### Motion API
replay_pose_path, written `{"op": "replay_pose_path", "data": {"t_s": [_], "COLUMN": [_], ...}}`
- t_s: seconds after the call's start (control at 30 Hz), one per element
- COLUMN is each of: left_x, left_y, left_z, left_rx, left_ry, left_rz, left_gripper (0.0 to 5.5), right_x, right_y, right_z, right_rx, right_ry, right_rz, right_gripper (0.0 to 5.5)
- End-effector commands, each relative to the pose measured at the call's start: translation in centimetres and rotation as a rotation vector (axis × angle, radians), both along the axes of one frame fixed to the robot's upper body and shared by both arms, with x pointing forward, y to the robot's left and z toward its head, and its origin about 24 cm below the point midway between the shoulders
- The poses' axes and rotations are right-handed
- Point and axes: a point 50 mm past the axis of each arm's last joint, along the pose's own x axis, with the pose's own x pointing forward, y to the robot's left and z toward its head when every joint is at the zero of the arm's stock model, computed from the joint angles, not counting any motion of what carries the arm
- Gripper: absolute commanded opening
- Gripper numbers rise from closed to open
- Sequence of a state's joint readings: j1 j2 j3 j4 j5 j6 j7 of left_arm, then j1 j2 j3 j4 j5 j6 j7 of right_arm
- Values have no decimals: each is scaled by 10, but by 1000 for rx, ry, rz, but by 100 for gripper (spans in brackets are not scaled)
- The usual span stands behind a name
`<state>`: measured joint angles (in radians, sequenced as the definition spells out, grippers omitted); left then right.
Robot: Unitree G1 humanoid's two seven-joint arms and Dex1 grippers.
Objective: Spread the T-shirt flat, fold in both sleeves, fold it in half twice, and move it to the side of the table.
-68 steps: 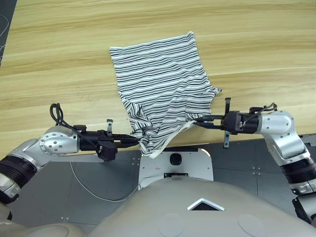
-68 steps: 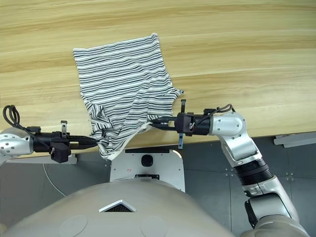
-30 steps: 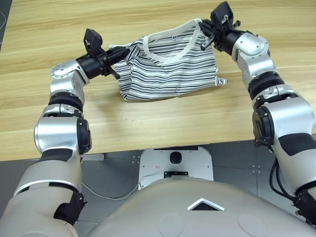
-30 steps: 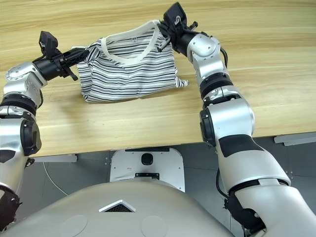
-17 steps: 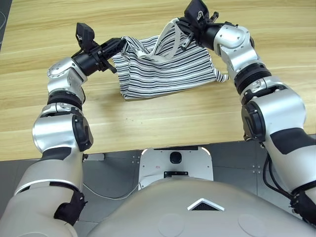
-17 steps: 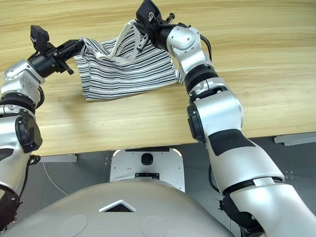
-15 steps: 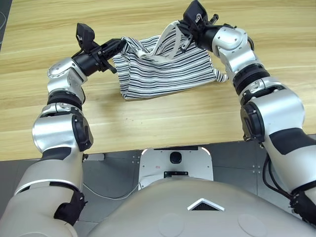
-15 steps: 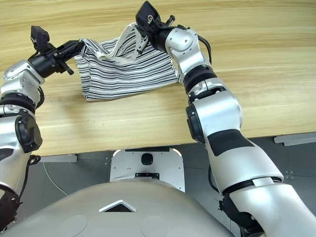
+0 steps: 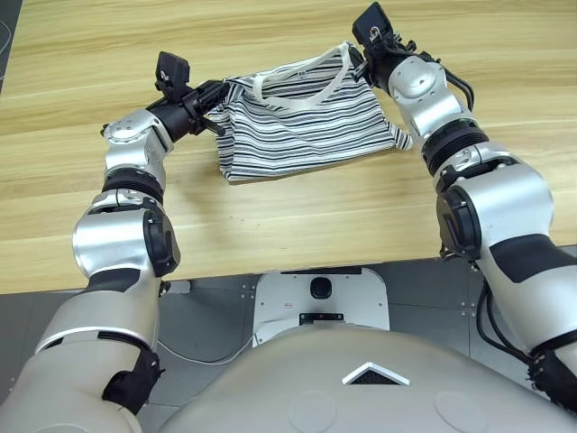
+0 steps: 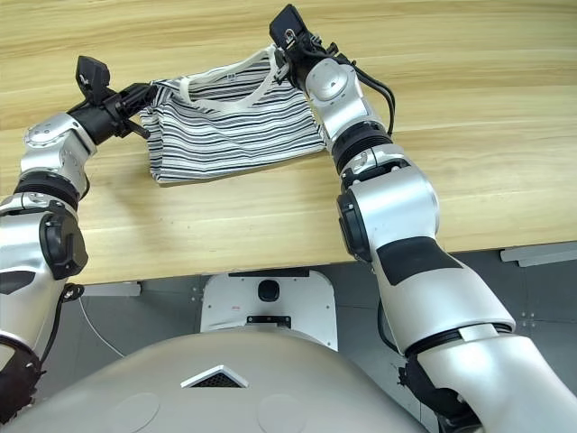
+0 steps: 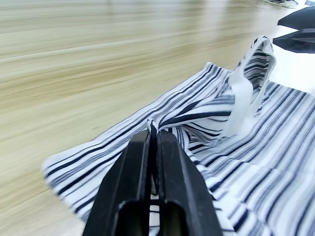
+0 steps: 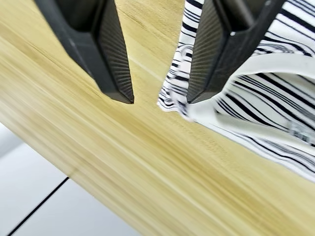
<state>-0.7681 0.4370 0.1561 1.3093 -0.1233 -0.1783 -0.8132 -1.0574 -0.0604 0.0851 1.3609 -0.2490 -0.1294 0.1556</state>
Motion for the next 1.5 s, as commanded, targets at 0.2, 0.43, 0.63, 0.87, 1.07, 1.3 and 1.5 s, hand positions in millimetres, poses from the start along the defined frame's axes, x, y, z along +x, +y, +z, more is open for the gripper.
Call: {"op": "replay_pose_path", "data": {"t_s": [0.2,0.43,0.63,0.87,1.07,1.3,1.5], "left_x": [13,12,5,7,14,23,19], "left_y": [4,-14,-10,13,22,37,-22], "left_z": [15,2,-16,-9,11,50,49], "left_rx": [-92,-70,81,201,292,403,425], "left_ry": [-103,-19,64,7,-119,-328,-514], "left_rz": [237,144,225,469,561,612,22], "left_gripper": [10,10,80,204,204,204,204], "right_x": [7,2,-2,-13,-19,-20,-29], "right_y": [-10,-13,-14,-19,-12,1,20], "right_z": [12,0,-8,-30,-36,-27,-17], "right_rx": [176,137,167,178,180,94,107], "right_ry": [83,120,96,119,106,-54,-216], "right_rz": [-52,-36,-40,-45,-10,82,204], "right_gripper": [210,210,214,214,214,214,214]}}
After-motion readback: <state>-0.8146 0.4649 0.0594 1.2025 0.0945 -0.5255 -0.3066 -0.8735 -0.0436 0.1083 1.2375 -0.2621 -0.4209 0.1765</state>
